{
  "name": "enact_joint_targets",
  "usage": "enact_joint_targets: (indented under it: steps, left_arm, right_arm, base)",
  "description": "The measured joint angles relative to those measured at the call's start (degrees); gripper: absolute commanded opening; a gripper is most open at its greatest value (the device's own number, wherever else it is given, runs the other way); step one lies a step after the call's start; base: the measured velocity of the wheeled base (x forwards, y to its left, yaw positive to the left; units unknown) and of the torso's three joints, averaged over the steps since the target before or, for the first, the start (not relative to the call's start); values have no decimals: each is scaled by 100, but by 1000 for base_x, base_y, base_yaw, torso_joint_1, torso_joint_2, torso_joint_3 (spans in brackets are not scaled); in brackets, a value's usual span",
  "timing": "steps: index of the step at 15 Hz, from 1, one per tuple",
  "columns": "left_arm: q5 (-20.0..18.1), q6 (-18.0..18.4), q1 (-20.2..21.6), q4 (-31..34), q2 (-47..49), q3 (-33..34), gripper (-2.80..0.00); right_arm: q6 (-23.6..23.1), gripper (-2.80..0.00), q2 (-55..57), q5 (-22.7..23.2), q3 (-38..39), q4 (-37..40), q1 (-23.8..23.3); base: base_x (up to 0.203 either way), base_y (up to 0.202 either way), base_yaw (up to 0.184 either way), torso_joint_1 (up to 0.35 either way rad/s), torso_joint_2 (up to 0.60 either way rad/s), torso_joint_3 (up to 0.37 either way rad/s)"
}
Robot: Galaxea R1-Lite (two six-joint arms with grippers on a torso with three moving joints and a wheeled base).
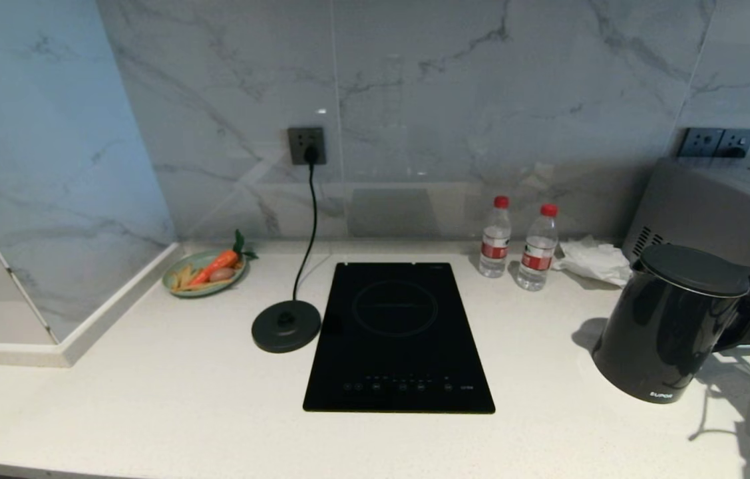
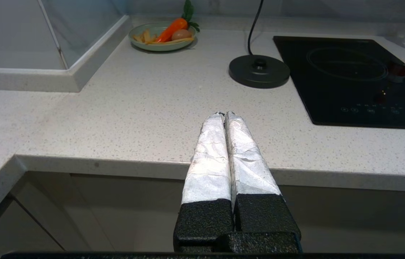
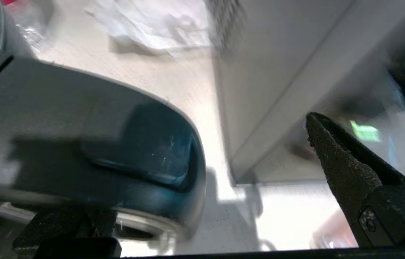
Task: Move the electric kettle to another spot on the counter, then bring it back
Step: Grab the kettle
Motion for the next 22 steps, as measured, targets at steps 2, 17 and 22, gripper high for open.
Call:
enact_joint_targets:
  steps: [2,17,22]
  left_arm:
    - [0,4,4,-1,0,0,-280]
    - [0,4,0,0,0,0,-280]
    - [0,2,0,0,0,0,-280]
  right_arm:
    - [10,0,-20,21,164,-144,86]
    - [48,0,39,-209,-33,-288,307]
    - [40,-280,67,-211,-14,-286,407]
  base:
    - [0,0,0,0,0,0]
    - [0,0,0,0,0,0]
    - [0,0,0,0,0,0]
